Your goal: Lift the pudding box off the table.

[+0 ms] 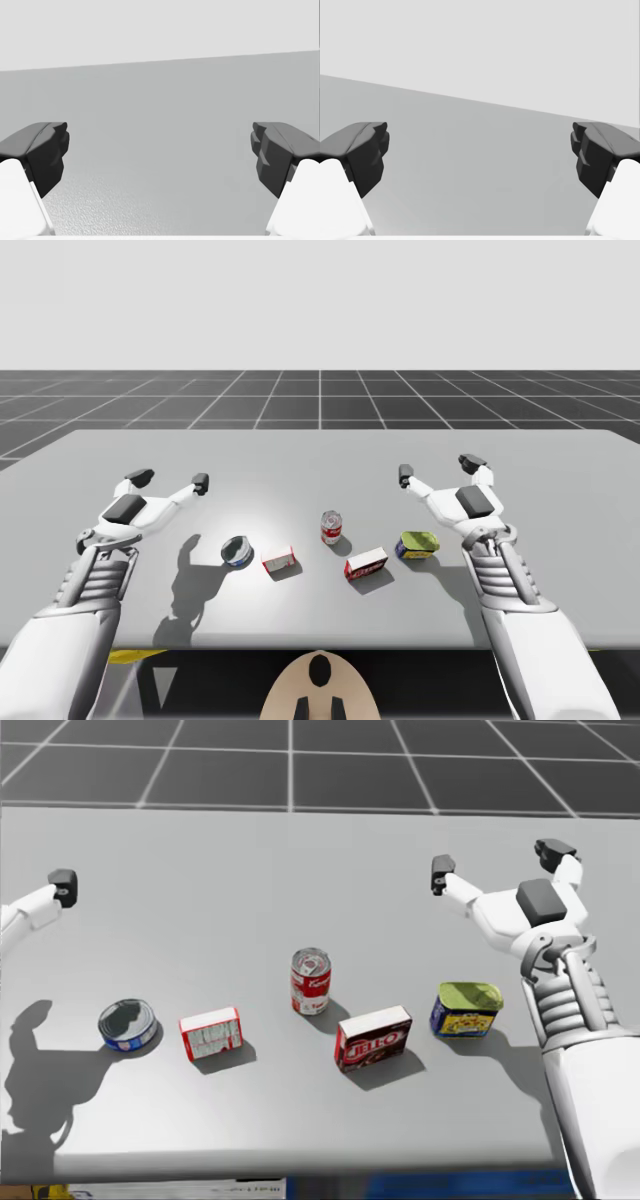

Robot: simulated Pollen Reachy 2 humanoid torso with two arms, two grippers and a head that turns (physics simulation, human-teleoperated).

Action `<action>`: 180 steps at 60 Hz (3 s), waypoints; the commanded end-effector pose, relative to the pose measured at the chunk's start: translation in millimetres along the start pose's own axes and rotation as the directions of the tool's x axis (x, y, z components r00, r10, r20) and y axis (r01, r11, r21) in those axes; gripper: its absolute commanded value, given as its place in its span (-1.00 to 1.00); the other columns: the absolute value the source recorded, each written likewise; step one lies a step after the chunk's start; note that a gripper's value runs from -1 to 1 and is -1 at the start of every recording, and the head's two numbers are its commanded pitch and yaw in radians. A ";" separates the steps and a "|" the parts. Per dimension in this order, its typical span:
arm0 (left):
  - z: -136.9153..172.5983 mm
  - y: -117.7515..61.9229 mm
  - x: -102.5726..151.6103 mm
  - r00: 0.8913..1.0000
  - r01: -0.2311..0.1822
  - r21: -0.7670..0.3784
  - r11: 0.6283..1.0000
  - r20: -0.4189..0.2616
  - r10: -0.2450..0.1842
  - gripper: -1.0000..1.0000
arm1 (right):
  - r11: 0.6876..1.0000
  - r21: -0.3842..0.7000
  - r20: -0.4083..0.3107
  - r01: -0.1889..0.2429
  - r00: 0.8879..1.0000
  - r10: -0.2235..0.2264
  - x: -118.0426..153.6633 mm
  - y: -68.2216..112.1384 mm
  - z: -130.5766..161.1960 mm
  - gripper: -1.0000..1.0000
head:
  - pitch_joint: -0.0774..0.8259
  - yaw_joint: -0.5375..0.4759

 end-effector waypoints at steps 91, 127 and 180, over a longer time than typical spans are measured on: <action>-0.7 -5.1 -1.8 1.000 0.007 0.003 1.000 -0.003 -0.007 -1.00 | 0.936 0.266 -0.163 0.230 0.968 -0.192 -41.7 138.7 180.1 -1.00 | 0.82 -0.25; 0.0 -5.1 -0.5 1.000 0.008 0.006 1.000 0.004 -0.008 -1.00 | 0.960 0.183 -0.235 0.212 0.958 -0.167 -68.0 151.4 129.5 -1.00 | 0.83 -0.24; 1.0 -6.7 -0.2 1.000 0.015 0.003 1.000 0.004 -0.015 -1.00 | 0.943 0.237 -0.283 0.234 0.945 -0.163 -77.4 160.4 116.2 1.00 | 0.28 -0.25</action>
